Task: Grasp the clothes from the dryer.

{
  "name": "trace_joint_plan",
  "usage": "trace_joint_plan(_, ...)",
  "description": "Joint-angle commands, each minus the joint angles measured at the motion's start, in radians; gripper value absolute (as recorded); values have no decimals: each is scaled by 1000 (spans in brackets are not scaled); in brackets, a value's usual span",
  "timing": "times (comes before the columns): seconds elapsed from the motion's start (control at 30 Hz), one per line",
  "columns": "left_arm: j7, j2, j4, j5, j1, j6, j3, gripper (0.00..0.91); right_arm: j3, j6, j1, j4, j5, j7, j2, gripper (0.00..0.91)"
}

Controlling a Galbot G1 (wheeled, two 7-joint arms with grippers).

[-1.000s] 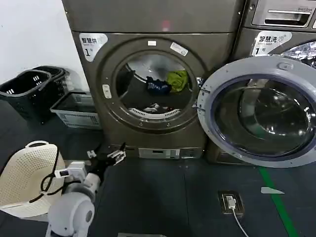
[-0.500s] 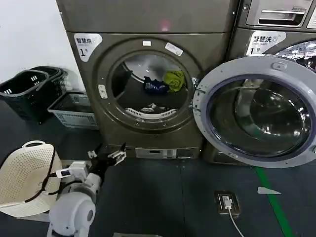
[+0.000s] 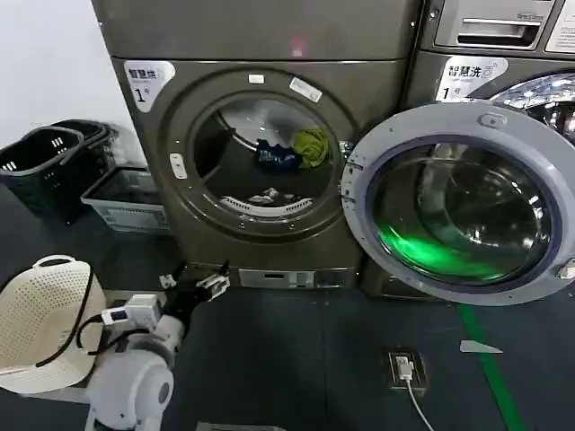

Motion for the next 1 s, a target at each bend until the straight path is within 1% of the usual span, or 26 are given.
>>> trace_joint_plan(0.03, 1, 0, 0, 1, 0, 49, 1, 907, 0, 0, 0, 1, 1, -1, 1, 907)
trace_joint_plan(0.37, 7, 2, 3, 5, 0, 49, 1, 907, -9, 8, 5, 11, -3, 3, 15, 907)
trace_joint_plan(0.53, 8, -1, 1, 12, 2, 49, 10, 907, 2, 29, -6, 5, 3, 8, 17, 907)
trace_joint_plan(0.7, 7, 2, 1, 11, 3, 49, 7, 907, 4, 29, 0, 12, 17, 20, 8, 907)
trace_joint_plan(1.0, 6, 9, -1, 6, -2, 49, 8, 907, 7, 29, -6, 15, 34, 23, 13, 907)
